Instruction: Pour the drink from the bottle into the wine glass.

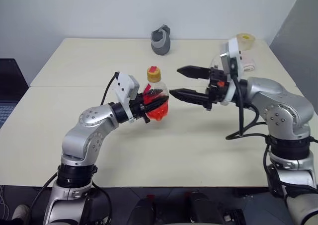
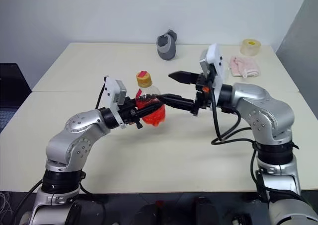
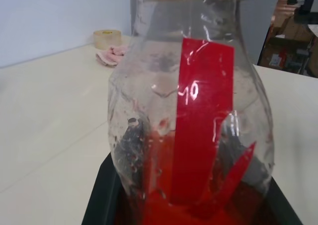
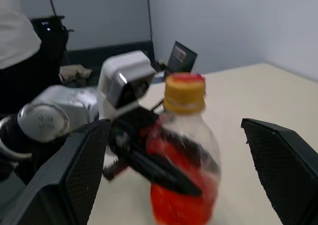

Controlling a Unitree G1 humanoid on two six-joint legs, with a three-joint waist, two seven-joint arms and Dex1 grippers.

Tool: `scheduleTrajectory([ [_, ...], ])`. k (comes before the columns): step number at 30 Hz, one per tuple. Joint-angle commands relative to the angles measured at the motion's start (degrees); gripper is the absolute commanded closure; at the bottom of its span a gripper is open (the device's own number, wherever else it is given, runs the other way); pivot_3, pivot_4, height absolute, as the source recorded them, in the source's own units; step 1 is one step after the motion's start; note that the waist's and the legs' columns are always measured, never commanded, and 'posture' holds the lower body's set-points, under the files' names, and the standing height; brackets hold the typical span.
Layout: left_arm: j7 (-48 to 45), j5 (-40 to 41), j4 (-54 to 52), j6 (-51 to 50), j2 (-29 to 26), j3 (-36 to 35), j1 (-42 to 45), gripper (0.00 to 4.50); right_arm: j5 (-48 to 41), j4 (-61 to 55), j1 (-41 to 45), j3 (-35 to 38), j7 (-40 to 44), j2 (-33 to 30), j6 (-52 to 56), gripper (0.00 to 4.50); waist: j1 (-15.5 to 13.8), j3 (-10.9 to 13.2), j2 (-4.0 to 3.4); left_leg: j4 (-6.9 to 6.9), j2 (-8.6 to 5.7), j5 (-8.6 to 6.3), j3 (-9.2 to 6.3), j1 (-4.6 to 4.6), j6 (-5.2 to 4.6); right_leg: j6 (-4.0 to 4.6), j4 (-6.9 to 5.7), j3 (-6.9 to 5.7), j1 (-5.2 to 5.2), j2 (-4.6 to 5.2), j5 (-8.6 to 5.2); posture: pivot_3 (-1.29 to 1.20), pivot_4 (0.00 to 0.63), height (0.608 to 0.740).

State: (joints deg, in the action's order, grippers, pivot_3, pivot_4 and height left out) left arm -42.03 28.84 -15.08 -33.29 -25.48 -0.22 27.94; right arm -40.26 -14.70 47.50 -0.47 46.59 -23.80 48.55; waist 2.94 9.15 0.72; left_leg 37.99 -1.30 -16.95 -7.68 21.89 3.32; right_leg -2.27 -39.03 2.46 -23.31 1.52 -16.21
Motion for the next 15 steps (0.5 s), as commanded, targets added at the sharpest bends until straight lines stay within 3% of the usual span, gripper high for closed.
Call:
scheduleTrajectory([
  [1,-0.11,0.26,-1.03,1.69,1.10,0.63,2.15,3.10,1.52,1.62,2.95,-1.53,-0.98,2.83,-3.77,0.02,0.00,0.00,0.00,-0.01,0.00,0.02,-0.01,0.00,0.04,0.00,0.02,0.00,0.00,0.01,0.00,0.00,0.150,0.740],
  [15,-0.91,2.71,-5.74,-0.73,0.42,1.47,-0.76,3.10,6.32,9.53,5.76,-4.85,0.62,7.50,-10.95,0.02,0.17,0.00,0.00,-0.02,0.01,0.04,-0.02,0.01,0.07,0.00,0.01,0.02,-0.03,0.09,0.00,0.00,0.150,0.740],
])
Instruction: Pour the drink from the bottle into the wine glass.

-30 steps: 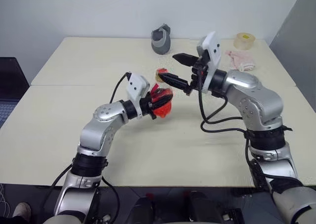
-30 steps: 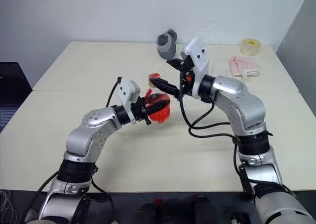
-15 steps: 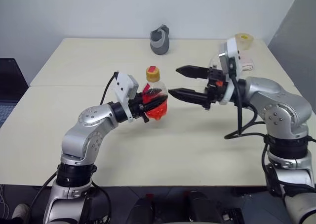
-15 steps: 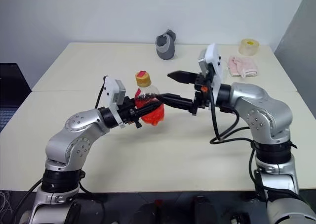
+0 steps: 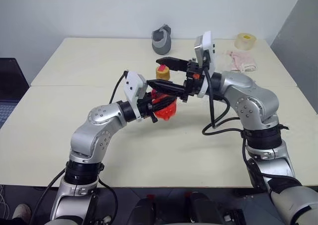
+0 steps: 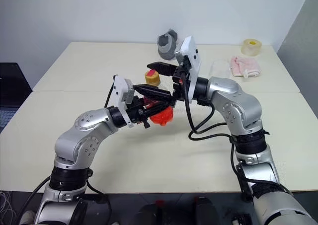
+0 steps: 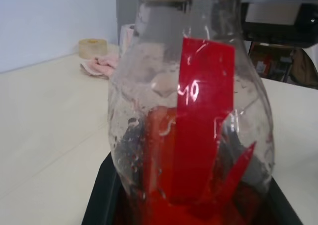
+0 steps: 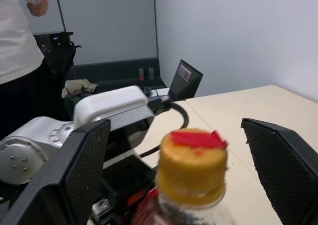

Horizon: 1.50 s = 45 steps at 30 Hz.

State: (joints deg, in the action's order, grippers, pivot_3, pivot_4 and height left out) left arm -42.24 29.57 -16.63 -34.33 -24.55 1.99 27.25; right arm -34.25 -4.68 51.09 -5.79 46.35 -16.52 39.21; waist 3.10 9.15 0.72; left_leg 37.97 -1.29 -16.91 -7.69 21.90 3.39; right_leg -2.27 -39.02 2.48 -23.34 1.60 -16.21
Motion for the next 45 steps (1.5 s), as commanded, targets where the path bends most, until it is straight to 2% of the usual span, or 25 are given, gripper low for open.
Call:
scheduleTrajectory([
  [1,-0.73,1.98,-4.36,0.27,-0.60,-0.83,-0.33,3.10,0.43,-0.26,2.32,0.54,1.08,0.08,-1.76,0.02,0.00,0.00,0.00,0.00,0.01,0.00,0.00,0.00,0.00,0.00,0.00,0.00,-0.01,0.00,0.00,0.00,0.150,0.740],
  [11,-0.39,2.36,-5.85,0.04,-1.62,-1.58,-2.77,3.10,-0.43,-1.81,1.87,2.46,1.49,-2.80,0.08,0.02,-0.04,0.00,-0.01,0.00,0.01,-0.01,0.00,0.00,-0.01,0.00,0.00,0.00,-0.01,0.00,0.00,0.00,0.150,0.740],
  [28,-0.30,2.56,-5.36,0.70,-2.76,-2.46,-3.04,3.10,-3.36,-7.95,-5.02,6.12,4.41,-13.84,3.49,0.02,-0.27,0.00,0.00,0.00,0.00,-0.05,0.04,0.01,-0.10,0.00,0.01,0.00,0.01,0.01,0.00,0.00,0.150,0.740],
  [36,-0.50,2.17,-4.00,1.17,-2.27,-1.88,-1.88,3.10,-4.98,-9.62,-3.09,4.39,2.08,-9.65,4.46,0.02,-0.26,0.00,0.00,0.00,0.01,-0.05,0.03,0.01,-0.08,0.00,0.01,0.00,0.01,0.00,0.00,0.00,0.150,0.740],
  [45,-0.43,2.12,-4.13,1.01,-1.47,-1.16,-1.54,3.10,-0.89,-4.98,0.54,1.86,-0.22,-3.22,0.62,0.02,-0.24,0.00,0.00,0.00,0.00,-0.02,0.01,0.00,-0.03,0.00,0.01,-0.01,0.01,0.00,0.00,0.00,0.150,0.740],
])
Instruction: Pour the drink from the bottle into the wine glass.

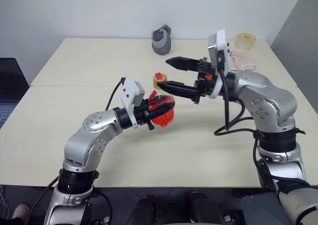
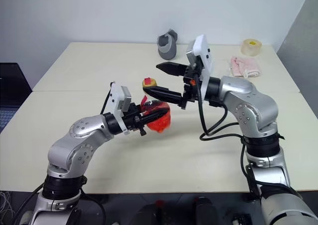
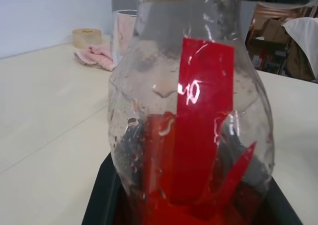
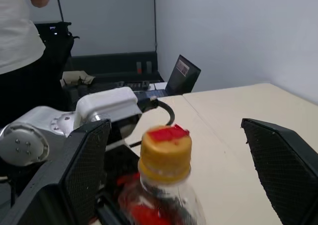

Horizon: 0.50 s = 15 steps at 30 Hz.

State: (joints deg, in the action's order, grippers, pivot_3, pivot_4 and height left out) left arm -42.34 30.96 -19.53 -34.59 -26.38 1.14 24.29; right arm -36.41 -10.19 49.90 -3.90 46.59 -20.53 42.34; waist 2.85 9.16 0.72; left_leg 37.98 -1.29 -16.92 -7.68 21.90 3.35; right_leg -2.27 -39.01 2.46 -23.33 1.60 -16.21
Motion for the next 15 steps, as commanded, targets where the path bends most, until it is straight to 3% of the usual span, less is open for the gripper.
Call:
scheduleTrajectory([
  [1,-0.31,0.79,-1.39,1.18,0.37,-0.30,1.36,3.10,1.56,1.15,2.09,-0.16,-0.59,1.37,-2.94,0.02,0.01,0.00,0.00,0.00,0.00,0.00,0.01,0.00,0.01,0.00,0.00,0.00,0.00,0.00,0.00,0.00,0.150,0.740],
  [15,0.15,0.45,-0.29,1.80,0.48,-0.28,2.15,3.10,5.71,4.42,2.25,-0.23,0.22,1.36,-6.43,0.02,0.06,0.00,-0.01,-0.01,0.00,0.01,0.01,0.00,0.01,0.00,0.00,0.02,-0.01,0.00,0.00,0.00,0.150,0.740],
])
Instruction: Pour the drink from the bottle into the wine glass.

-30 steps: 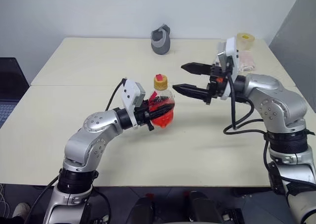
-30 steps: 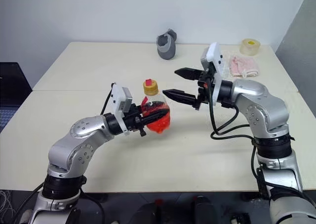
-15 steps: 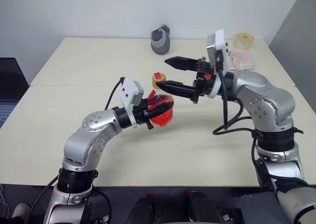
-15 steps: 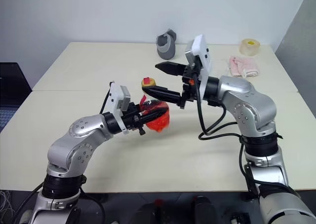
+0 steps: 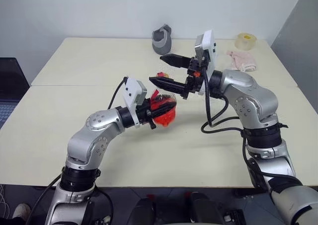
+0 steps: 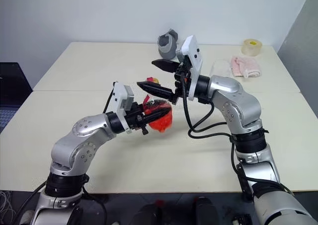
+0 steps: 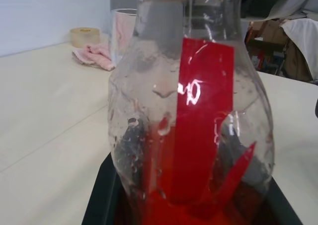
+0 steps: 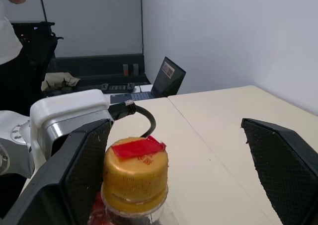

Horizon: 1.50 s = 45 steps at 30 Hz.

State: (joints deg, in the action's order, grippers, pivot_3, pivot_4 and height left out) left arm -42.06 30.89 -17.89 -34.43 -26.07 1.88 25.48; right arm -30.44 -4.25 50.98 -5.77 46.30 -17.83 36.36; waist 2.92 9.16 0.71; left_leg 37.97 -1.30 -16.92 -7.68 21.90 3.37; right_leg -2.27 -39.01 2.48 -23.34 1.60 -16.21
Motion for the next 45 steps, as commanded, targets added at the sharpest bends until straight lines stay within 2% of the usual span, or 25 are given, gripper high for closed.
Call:
scheduleTrajectory([
  [1,-0.11,0.58,-2.00,1.59,0.15,-1.04,0.91,3.10,-0.04,-1.67,1.06,1.92,0.29,-2.02,-0.21,0.02,-0.01,0.00,0.00,0.00,0.00,0.00,0.00,0.00,0.00,0.00,0.00,-0.01,0.00,0.00,0.00,0.00,0.150,0.740],
  [15,-0.58,0.84,-1.77,1.81,0.01,-1.15,0.79,3.10,-1.91,-5.70,-3.85,5.18,2.05,-12.14,3.05,0.02,-0.26,0.00,0.00,0.01,-0.01,-0.03,0.03,0.02,-0.06,0.00,0.01,0.00,0.01,0.02,0.00,0.00,0.150,0.740],
  [19,-0.74,0.80,-1.68,1.92,0.00,-1.17,0.79,3.10,-3.42,-7.79,-5.24,5.23,2.74,-13.25,4.03,0.02,-0.07,0.00,0.00,0.00,0.00,-0.04,0.05,0.01,-0.07,0.00,0.00,0.01,0.01,-0.01,0.00,0.00,0.150,0.740],
  [25,-0.97,0.64,-1.55,2.12,0.04,-1.01,0.73,3.10,-8.32,-11.72,-5.04,4.68,2.45,-10.73,7.78,0.02,-0.07,0.00,0.00,0.00,0.01,-0.04,0.02,0.01,-0.07,0.00,0.00,0.00,0.01,0.00,0.00,0.00,0.150,0.740],
  [34,-0.60,0.34,-1.68,2.16,0.94,-0.62,1.33,3.10,-4.83,-7.09,-0.08,2.34,-3.52,-1.50,4.75,0.02,-0.07,0.00,0.00,0.01,0.01,0.00,-0.01,0.00,0.00,0.00,0.00,-0.02,0.01,0.00,0.00,0.00,0.150,0.740],
  [45,0.06,0.31,-2.70,2.14,1.03,-0.60,0.40,3.10,-5.91,-6.81,0.24,1.73,-0.91,-0.54,6.12,0.02,-0.05,0.00,0.00,0.01,0.00,0.00,-0.01,0.00,-0.01,0.00,0.00,-0.01,0.01,0.01,0.00,0.00,0.150,0.740],
])
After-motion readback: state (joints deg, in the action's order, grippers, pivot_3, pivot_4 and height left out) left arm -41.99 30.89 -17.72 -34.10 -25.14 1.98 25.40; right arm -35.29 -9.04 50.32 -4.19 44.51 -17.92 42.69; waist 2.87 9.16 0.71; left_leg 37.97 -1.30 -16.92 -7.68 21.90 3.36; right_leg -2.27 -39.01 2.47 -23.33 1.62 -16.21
